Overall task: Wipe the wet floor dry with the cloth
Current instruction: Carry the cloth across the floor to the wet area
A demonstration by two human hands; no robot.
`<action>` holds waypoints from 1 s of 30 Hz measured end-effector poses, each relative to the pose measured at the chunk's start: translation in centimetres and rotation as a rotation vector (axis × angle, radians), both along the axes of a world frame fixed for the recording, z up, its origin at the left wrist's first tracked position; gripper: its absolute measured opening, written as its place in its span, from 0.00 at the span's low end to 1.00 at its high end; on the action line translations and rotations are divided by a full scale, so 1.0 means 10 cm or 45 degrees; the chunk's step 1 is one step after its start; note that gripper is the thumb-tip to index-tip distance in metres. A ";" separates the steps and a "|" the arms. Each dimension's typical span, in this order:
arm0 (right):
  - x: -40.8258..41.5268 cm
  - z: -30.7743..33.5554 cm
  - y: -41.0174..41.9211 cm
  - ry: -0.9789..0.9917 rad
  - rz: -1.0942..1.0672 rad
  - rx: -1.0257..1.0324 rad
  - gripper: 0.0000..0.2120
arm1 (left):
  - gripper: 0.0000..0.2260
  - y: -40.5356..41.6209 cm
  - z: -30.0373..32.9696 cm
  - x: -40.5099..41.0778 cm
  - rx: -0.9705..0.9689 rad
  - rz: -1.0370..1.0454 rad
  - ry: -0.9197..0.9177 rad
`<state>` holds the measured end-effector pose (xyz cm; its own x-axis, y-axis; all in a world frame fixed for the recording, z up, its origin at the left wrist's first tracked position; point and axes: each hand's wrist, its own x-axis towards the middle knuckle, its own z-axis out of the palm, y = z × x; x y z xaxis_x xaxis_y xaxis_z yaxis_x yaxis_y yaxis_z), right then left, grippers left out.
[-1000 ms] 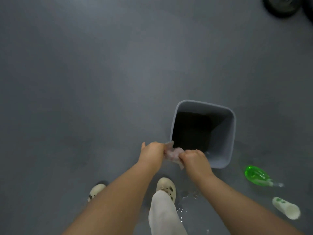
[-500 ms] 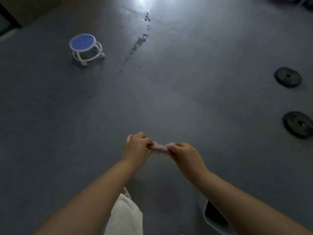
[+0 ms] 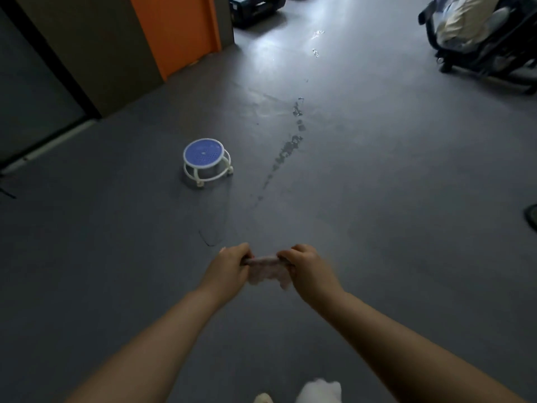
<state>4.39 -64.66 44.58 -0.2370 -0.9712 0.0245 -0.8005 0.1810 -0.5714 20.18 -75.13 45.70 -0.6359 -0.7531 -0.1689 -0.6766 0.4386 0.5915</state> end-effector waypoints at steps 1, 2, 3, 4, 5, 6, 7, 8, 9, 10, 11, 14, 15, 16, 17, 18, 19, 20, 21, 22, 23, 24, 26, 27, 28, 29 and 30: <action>-0.03 0.04 -0.25 0.009 0.008 0.001 0.15 | 0.01 -0.24 0.04 -0.03 -0.015 0.006 0.022; -0.06 0.07 -0.51 0.026 0.017 -0.010 0.16 | 0.02 -0.49 0.07 -0.07 -0.022 0.009 0.042; -0.11 0.08 -0.77 0.041 0.023 -0.040 0.17 | 0.04 -0.74 0.09 -0.11 -0.022 0.013 0.060; -0.16 0.11 -1.03 0.058 0.015 -0.070 0.17 | 0.06 -1.00 0.10 -0.16 -0.023 0.014 0.071; -0.22 0.13 -1.29 0.081 -0.004 -0.091 0.16 | 0.07 -1.27 0.11 -0.21 -0.032 0.010 0.071; -0.28 0.14 -1.55 0.104 -0.018 -0.104 0.15 | 0.07 -1.54 0.13 -0.27 -0.049 0.003 0.057; -0.36 0.13 -1.82 0.106 -0.024 -0.116 0.14 | 0.06 -1.81 0.14 -0.33 -0.065 -0.002 0.043; -0.44 0.12 -2.08 0.101 -0.029 -0.113 0.14 | 0.06 -2.08 0.15 -0.40 -0.075 -0.009 0.040; -0.52 0.11 -2.35 0.093 -0.035 -0.117 0.13 | 0.08 -2.36 0.16 -0.49 -0.078 -0.016 0.044; -0.61 0.09 -2.63 0.080 -0.041 -0.123 0.13 | 0.09 -2.64 0.16 -0.57 -0.074 -0.020 0.047; -0.70 0.09 -2.91 0.066 -0.041 -0.127 0.13 | 0.09 -2.92 0.17 -0.65 -0.066 -0.023 0.047; -0.92 0.16 -3.76 0.058 -0.046 -0.093 0.12 | 0.08 -3.77 0.22 -0.87 -0.034 -0.020 0.020; -0.99 0.19 -4.02 0.067 -0.049 -0.082 0.12 | 0.09 -4.04 0.24 -0.94 -0.034 -0.019 0.015; -1.05 0.22 -4.27 0.071 -0.043 -0.067 0.12 | 0.09 -4.28 0.27 -1.00 -0.034 -0.007 0.023; -1.10 0.26 -4.51 0.072 -0.046 -0.060 0.12 | 0.10 -4.52 0.29 -1.06 -0.031 0.003 0.031; -1.16 0.29 -4.74 0.077 -0.059 -0.055 0.12 | 0.11 -4.74 0.32 -1.13 -0.025 0.000 0.028; -1.23 0.32 -4.95 0.086 -0.078 -0.055 0.12 | 0.13 -4.96 0.33 -1.19 -0.018 -0.006 0.029; -1.28 0.35 -5.16 0.096 -0.096 -0.048 0.12 | 0.16 -5.17 0.34 -1.25 -0.008 -0.014 0.033; -1.34 0.36 -5.35 0.103 -0.117 -0.036 0.13 | 0.17 -5.38 0.36 -1.31 0.006 -0.033 0.030; -1.39 0.37 -5.54 0.111 -0.144 -0.022 0.13 | 0.17 -5.59 0.37 -1.37 0.010 -0.060 0.016; -1.45 0.36 -5.73 0.119 -0.176 -0.016 0.13 | 0.16 -5.80 0.38 -1.45 0.002 -0.094 -0.005; -1.51 0.33 -5.93 0.127 -0.211 -0.018 0.14 | 0.14 -6.03 0.38 -1.52 -0.012 -0.129 -0.026; -1.61 0.28 -6.32 0.128 -0.278 -0.022 0.13 | 0.06 -6.50 0.37 -1.66 -0.049 -0.205 -0.046; -1.65 0.25 -6.51 0.129 -0.311 -0.025 0.12 | 0.02 -6.74 0.36 -1.73 -0.068 -0.247 -0.046; -1.68 0.22 -6.71 0.142 -0.340 -0.023 0.10 | 0.01 -6.98 0.34 -1.81 -0.086 -0.296 -0.048; -1.72 0.20 -6.89 0.157 -0.374 -0.014 0.08 | 0.02 -7.22 0.33 -1.88 -0.105 -0.345 -0.065; -1.74 0.19 -7.07 0.164 -0.416 0.001 0.07 | 0.03 -7.47 0.34 -1.96 -0.125 -0.397 -0.095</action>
